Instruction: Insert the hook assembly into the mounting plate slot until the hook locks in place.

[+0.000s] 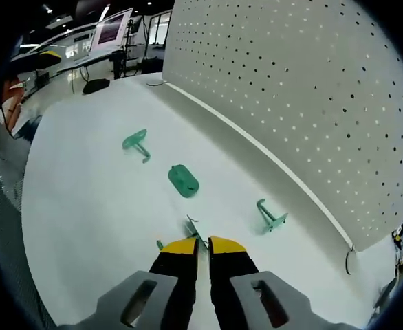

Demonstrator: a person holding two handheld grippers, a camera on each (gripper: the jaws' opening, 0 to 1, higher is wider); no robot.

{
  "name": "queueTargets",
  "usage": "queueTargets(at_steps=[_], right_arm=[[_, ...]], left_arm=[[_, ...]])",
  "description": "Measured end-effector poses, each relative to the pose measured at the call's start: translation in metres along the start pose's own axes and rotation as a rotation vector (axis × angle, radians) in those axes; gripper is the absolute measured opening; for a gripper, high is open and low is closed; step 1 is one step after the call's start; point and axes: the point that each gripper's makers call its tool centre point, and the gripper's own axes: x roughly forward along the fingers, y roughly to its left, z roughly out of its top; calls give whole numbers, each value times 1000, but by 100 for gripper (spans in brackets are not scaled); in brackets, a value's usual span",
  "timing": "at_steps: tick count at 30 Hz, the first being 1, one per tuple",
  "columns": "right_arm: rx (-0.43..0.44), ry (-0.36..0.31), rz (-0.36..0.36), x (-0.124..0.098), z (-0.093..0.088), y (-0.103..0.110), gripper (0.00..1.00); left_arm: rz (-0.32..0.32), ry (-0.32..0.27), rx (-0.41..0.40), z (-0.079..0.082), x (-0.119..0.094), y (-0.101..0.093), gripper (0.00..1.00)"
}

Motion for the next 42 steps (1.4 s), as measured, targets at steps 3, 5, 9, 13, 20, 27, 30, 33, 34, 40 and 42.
queueTargets(at_steps=[3,5,9,13,20,27,30,33,34,40,42], right_arm=[[-7,3,0,1,-1,-1,4],[-10,5,0,0,-1,-1,3],[-22,9,2,1,-2,0,2],[-25,10,4,1,-2,0,2],[-35,12,5,2,-2,0,1],[-37,9,5,2,-1,0,0],[-32,6,7,3,-1,0,0],[-26,6,7,2,-1,1,0],[-23,4,8,2,-1,1,0],[13,-18,9,-4,2,2,0],[25,-18,10,-5,0,2,0]], left_arm=[[-24,1,-10,2,1,1,98],[-54,4,-1,3,1,0,98],[-90,3,10,8,2,0,98],[-136,7,16,10,3,-4,99],[-196,10,13,12,1,-4,99],[-226,25,14,10,0,-4,98],[-230,18,9,12,0,-5,98],[-233,14,13,15,0,-5,98],[-235,14,15,15,0,-6,98],[-241,11,18,17,1,-6,98],[-245,10,17,18,1,-7,97]])
